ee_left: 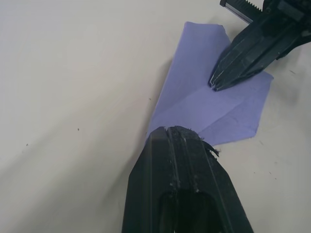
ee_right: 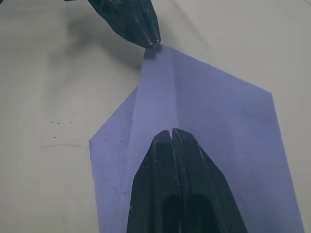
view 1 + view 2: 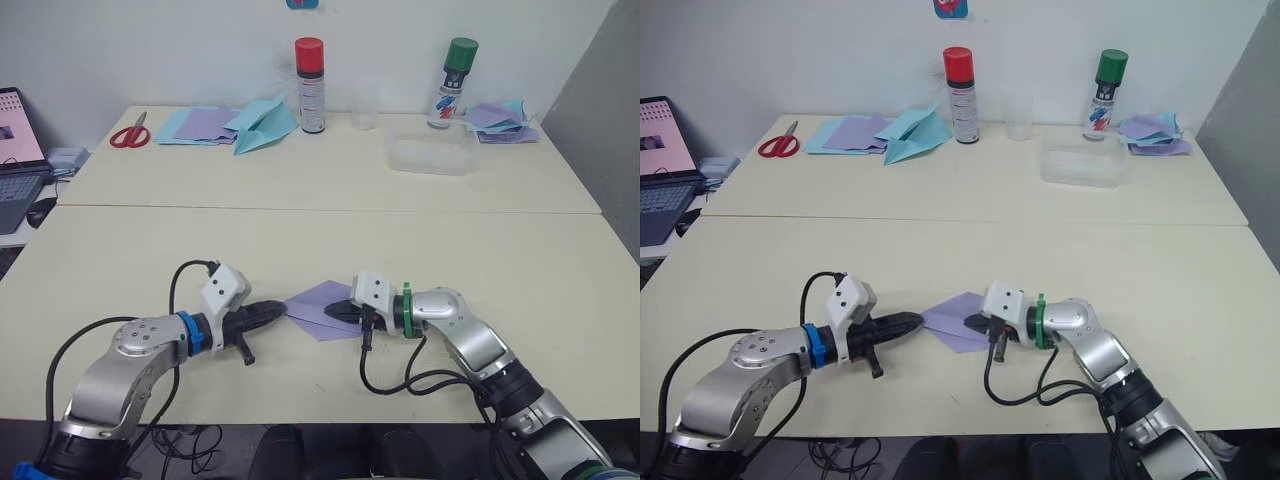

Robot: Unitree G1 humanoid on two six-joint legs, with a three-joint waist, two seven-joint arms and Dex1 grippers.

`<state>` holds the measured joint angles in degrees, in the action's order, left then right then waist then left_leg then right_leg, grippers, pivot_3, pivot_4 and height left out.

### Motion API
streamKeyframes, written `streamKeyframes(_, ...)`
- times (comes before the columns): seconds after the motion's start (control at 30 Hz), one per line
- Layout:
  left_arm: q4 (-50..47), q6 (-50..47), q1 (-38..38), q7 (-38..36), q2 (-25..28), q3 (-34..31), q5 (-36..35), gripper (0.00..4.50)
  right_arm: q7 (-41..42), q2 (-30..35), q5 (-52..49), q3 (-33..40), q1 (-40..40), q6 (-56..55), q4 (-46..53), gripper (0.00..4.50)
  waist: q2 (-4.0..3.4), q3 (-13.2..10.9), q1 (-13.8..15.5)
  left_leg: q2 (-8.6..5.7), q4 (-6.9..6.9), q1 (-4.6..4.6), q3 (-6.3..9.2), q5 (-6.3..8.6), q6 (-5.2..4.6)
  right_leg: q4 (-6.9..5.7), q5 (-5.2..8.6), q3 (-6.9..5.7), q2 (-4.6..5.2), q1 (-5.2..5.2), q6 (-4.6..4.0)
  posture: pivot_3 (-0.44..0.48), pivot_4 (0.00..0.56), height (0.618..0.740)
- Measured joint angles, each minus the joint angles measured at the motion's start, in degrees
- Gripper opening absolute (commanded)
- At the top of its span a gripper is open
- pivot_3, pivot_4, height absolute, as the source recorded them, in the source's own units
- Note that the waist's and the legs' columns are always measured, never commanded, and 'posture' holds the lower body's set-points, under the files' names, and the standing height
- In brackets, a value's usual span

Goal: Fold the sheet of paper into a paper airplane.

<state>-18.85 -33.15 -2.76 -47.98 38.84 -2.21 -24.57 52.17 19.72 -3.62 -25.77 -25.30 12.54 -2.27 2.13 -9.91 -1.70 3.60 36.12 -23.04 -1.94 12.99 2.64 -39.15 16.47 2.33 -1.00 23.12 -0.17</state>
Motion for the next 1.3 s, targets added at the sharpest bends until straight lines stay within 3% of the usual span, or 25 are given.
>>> streamKeyframes(0.27, 3.9, 2.6, -1.8, 2.4, -2.2, 6.4, 5.4, 0.00, -0.6, -1.7, 0.5, 0.0, 0.1, -3.5, -0.1, 0.04, 0.02, 0.0, 0.0, -0.02, 0.01, 0.03, -0.01, 0.00, 0.00, -0.03, -0.02, 0.03, -0.01, -0.03, -0.03, 0.000, 0.150, 0.740)
streamKeyframes(0.63, 5.2, 3.2, -2.4, 1.9, -2.7, 6.8, 5.5, 0.00, -1.0, -1.2, 0.6, 0.7, 0.1, -2.4, 0.0, 0.04, 0.04, 0.1, 0.0, -0.03, 0.10, 0.11, -0.01, 0.00, 0.00, -0.24, 0.01, 0.04, 0.00, -0.06, 0.03, 0.000, 0.150, 0.740)
streamKeyframes(0.97, 1.0, -3.6, -2.7, -0.1, -1.5, 4.4, -0.7, 0.00, -0.6, 0.1, 2.4, -0.2, 0.6, -1.3, 0.1, 0.04, 0.04, 0.1, 0.0, -0.02, 0.14, 0.11, 0.02, -0.01, 0.00, -0.38, 0.05, 0.03, -0.03, 0.00, 0.08, 0.000, 0.150, 0.740)
streamKeyframes(1.3, 5.0, -0.2, -5.1, 3.0, -2.7, 6.2, 3.9, 0.00, -0.1, -0.4, 4.1, -0.4, 0.6, -2.7, -0.8, 0.04, 0.04, 0.1, 0.0, -0.03, 0.17, 0.12, 0.00, -0.01, 0.00, -0.39, 0.03, 0.05, -0.04, -0.01, 0.05, 0.000, 0.150, 0.740)
